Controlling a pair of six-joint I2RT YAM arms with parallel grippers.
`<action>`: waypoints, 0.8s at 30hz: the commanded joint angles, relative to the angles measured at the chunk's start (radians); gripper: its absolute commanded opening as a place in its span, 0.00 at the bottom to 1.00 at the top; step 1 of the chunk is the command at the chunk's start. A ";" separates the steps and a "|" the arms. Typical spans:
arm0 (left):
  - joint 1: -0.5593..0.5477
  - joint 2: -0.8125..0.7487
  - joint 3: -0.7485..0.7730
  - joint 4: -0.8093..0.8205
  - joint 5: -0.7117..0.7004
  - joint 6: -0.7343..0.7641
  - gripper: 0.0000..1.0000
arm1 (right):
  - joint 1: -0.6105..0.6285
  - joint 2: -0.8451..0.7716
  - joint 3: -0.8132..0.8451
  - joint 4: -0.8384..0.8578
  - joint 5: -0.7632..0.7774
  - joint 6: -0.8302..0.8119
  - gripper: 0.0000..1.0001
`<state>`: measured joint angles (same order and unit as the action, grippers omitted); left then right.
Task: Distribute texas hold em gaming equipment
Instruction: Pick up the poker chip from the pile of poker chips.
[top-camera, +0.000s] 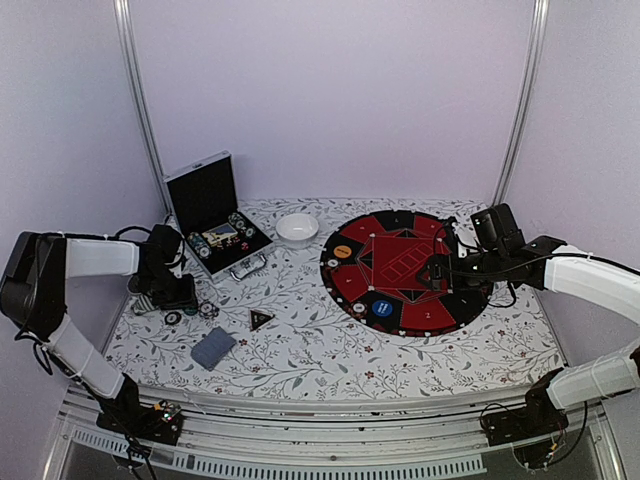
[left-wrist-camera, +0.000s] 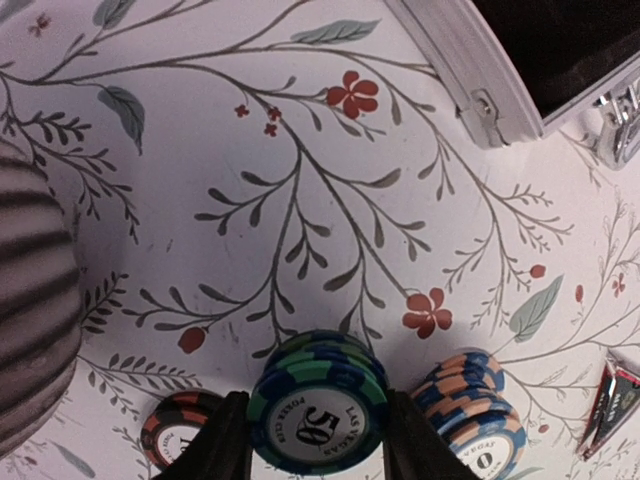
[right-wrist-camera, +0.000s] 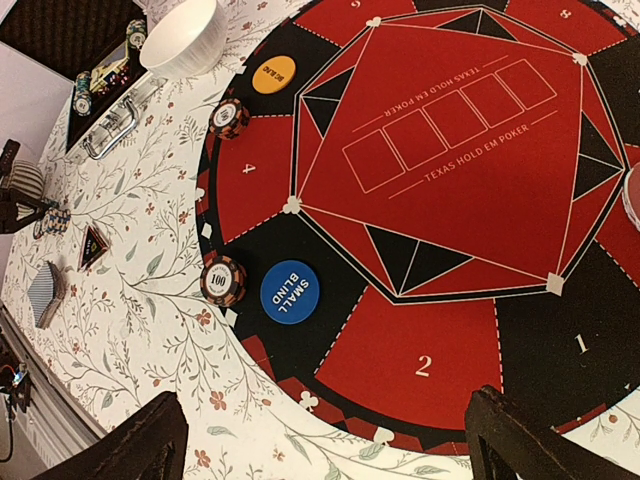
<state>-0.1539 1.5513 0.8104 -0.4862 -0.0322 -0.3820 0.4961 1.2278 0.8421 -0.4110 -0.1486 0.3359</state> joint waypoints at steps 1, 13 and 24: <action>0.008 -0.016 -0.008 0.009 0.022 0.009 0.39 | -0.004 -0.021 0.000 -0.003 0.004 -0.003 0.99; 0.004 -0.095 0.060 -0.061 -0.019 0.039 0.00 | -0.004 -0.031 0.010 -0.004 0.000 -0.001 0.99; -0.347 -0.093 0.360 -0.233 0.006 0.247 0.00 | -0.005 -0.044 0.060 0.026 -0.123 0.028 0.99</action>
<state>-0.3313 1.4406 1.0569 -0.6289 -0.0673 -0.2653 0.4961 1.2098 0.8505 -0.4114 -0.1886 0.3405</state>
